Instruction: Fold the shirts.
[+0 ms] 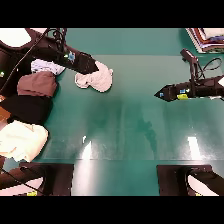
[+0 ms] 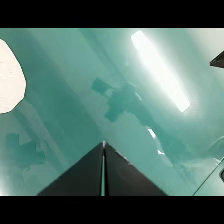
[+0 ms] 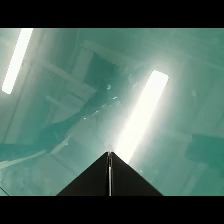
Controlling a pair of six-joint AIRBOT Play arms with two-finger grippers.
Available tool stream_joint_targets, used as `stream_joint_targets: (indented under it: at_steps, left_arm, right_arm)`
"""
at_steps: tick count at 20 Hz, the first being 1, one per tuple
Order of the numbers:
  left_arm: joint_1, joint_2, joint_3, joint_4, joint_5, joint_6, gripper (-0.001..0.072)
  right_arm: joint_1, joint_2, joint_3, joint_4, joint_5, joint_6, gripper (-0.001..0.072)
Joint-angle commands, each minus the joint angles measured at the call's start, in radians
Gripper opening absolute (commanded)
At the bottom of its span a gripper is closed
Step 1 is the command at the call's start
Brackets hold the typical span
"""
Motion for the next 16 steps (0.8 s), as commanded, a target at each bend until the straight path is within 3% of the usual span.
stream_joint_targets:
  at_steps: [1, 5, 6, 7, 8, 11, 16]
  left_arm:
    - [0.000, 0.001, 0.000, 0.000, 0.018, 0.000, 0.0023]
    - [0.000, 0.000, -0.001, 0.000, 0.125, 0.005, 0.0025]
    - [0.000, 0.000, -0.002, 0.027, 0.153, 0.029, 0.0154]
    - [0.000, -0.001, -0.002, 0.082, 0.188, 0.029, 0.0517]
    - [0.005, -0.007, -0.002, 0.156, 0.230, -0.019, 0.0622]
    - [0.058, -0.093, -0.002, 0.292, 0.300, -0.133, 0.0613]
    - [0.152, -0.378, 0.000, 0.172, 0.314, -0.122, 0.0613]
  right_arm:
    - [0.000, -0.001, 0.000, 0.000, -0.002, 0.000, 0.0014]
    - [0.000, -0.001, 0.000, 0.001, -0.044, 0.001, 0.0014]
    - [0.001, -0.001, 0.000, 0.002, -0.045, 0.000, 0.0014]
    - [0.000, -0.001, 0.000, 0.002, -0.044, 0.000, 0.0013]
    - [0.000, -0.001, 0.000, 0.001, -0.044, 0.000, 0.0014]
    - [0.000, -0.001, 0.000, 0.002, -0.050, 0.000, 0.0014]
    - [0.000, -0.001, 0.000, 0.002, -0.049, 0.001, 0.0014]
